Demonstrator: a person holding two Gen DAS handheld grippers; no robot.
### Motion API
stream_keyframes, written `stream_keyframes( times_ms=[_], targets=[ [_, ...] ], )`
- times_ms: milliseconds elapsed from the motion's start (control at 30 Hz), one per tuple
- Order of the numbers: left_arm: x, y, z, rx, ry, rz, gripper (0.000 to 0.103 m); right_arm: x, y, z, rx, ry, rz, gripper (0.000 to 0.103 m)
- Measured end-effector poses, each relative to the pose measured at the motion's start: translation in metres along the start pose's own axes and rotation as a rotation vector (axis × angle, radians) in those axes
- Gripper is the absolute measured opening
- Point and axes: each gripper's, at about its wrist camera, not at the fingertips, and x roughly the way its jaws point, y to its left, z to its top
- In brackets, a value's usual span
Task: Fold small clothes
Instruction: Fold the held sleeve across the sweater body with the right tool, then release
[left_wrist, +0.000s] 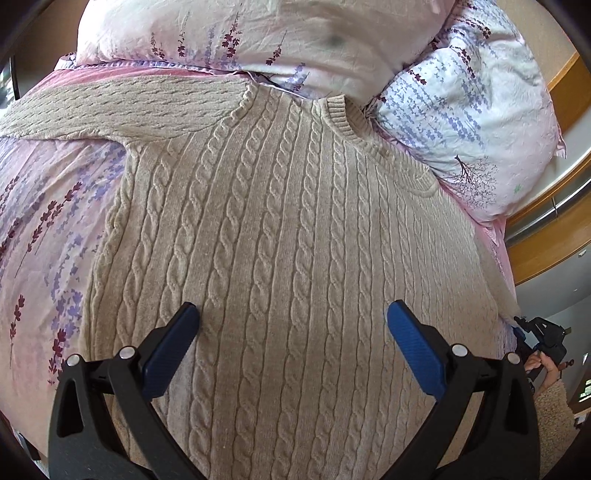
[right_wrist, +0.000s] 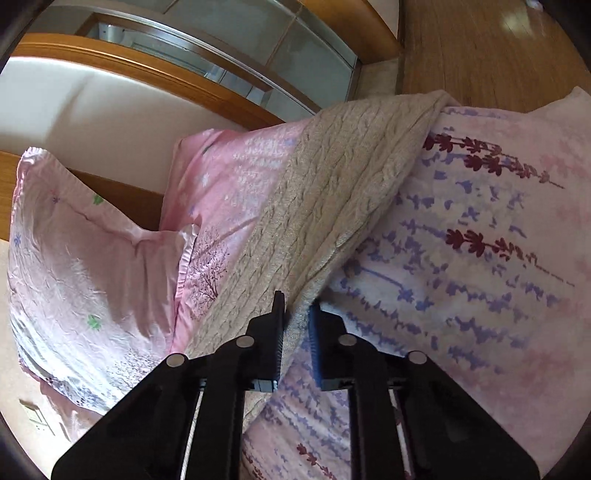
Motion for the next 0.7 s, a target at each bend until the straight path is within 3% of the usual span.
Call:
stream_keyframes(
  times_ms=[100, 200, 300, 433, 533, 700],
  targets=[
    [0.0, 0.002, 0.001, -0.003, -0.008, -0.013, 0.101, -0.014, 0.028, -0.006, -0.118, -0.053, 0.067, 0.011],
    [0.001, 0.003, 0.001, 0.007, -0.005, -0.011, 0.101, -0.026, 0.064, -0.018, -0.234, -0.045, 0.18, 0.011],
    [0.002, 0.002, 0.002, 0.015, -0.01, -0.022, 0.101, -0.03, 0.108, -0.047, -0.366, 0.013, 0.295, 0.01],
    [-0.002, 0.003, 0.006, 0.009, -0.041, -0.081, 0.101, -0.019, 0.149, -0.105, -0.504, 0.153, 0.402, 0.01],
    [-0.005, 0.002, 0.008, -0.002, -0.066, -0.105, 0.101, 0.008, 0.156, -0.153, -0.543, 0.29, 0.399, 0.01],
    [-0.007, -0.002, 0.008, 0.013, -0.065, -0.109, 0.101, 0.05, 0.146, -0.209, -0.594, 0.45, 0.239, 0.011]
  ],
)
